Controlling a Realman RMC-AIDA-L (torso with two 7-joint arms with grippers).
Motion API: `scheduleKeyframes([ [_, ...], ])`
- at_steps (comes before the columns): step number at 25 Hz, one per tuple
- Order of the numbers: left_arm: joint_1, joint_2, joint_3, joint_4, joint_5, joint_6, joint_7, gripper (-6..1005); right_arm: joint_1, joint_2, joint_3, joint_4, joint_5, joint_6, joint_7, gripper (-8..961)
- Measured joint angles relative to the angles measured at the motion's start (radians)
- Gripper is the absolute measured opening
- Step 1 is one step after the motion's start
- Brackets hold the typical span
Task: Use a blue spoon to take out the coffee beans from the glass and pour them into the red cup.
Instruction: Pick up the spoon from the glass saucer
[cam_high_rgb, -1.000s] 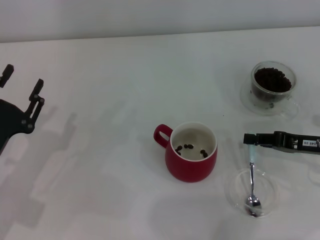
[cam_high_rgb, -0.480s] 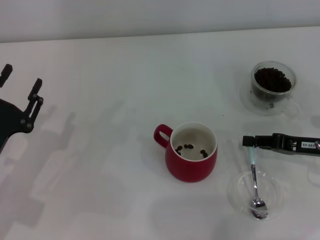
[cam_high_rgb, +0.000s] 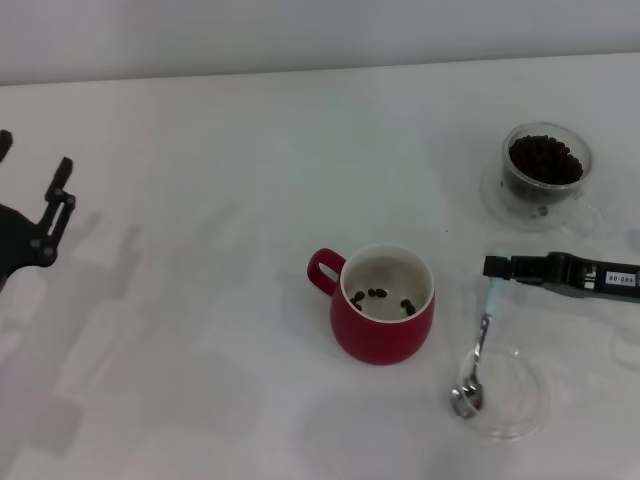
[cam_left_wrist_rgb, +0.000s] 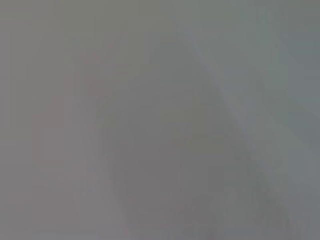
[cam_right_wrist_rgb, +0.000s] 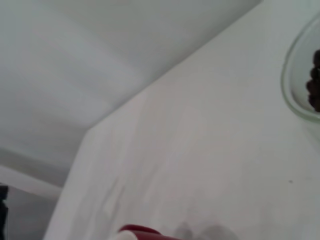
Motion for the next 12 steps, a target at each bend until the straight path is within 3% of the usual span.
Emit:
scheduleKeyframes([
  [12,0.005,-0.003,0.000,-0.002,-0.027,0.000,0.001,546,-0.024,-0.009,0.012,-0.049,0.063,0.066,-0.012,149],
])
